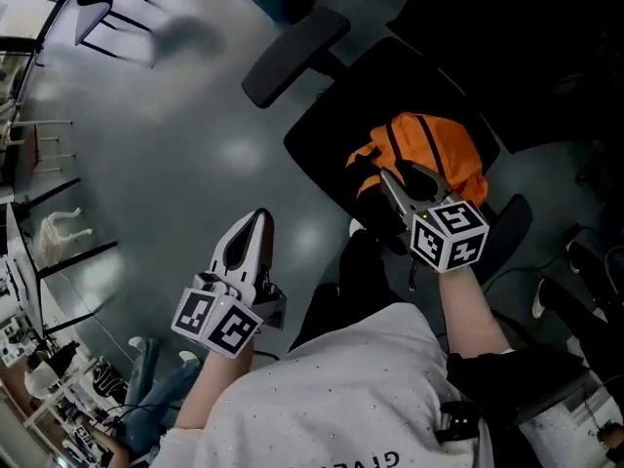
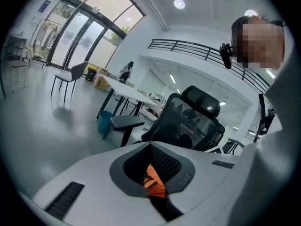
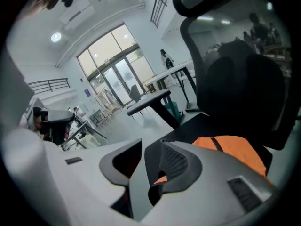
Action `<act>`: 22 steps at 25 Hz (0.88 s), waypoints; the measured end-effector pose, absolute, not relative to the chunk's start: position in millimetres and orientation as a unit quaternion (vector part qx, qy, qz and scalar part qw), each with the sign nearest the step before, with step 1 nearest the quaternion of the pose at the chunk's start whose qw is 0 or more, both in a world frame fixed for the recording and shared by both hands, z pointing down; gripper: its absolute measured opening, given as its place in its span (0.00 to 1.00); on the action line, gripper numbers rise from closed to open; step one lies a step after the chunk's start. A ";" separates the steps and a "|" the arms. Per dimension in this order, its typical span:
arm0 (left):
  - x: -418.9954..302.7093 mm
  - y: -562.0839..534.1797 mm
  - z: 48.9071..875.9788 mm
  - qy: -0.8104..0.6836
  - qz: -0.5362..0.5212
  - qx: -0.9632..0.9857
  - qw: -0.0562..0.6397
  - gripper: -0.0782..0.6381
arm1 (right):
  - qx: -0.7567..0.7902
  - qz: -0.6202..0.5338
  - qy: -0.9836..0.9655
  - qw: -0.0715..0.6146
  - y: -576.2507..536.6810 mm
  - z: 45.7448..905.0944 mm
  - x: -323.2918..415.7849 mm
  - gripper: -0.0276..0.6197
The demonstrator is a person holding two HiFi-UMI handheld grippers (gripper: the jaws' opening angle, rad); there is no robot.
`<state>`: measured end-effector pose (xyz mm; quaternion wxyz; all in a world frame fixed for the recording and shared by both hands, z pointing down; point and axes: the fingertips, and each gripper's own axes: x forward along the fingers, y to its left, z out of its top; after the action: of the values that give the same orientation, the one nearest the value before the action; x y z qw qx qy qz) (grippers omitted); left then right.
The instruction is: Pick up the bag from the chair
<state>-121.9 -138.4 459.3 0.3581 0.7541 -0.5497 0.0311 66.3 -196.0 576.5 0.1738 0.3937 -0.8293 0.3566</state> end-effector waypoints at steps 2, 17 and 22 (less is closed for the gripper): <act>-123.7 -140.1 471.4 -0.552 0.039 0.747 0.367 0.13 | 0.378 0.354 -0.831 0.203 -198.6 596.8 60.8 0.24; -136.3 -129.0 486.5 -0.562 0.078 0.725 0.390 0.13 | 0.291 0.201 -0.771 0.529 -179.2 754.6 43.1 0.51; -136.1 -119.5 481.4 -0.568 0.079 0.721 0.389 0.13 | 0.351 0.253 -0.744 0.510 -179.1 751.1 67.5 0.20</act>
<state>-136.1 -119.5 481.4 0.3888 0.7210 -0.5681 0.0788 67.5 -179.1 751.1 0.5100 0.3507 -0.7437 0.2527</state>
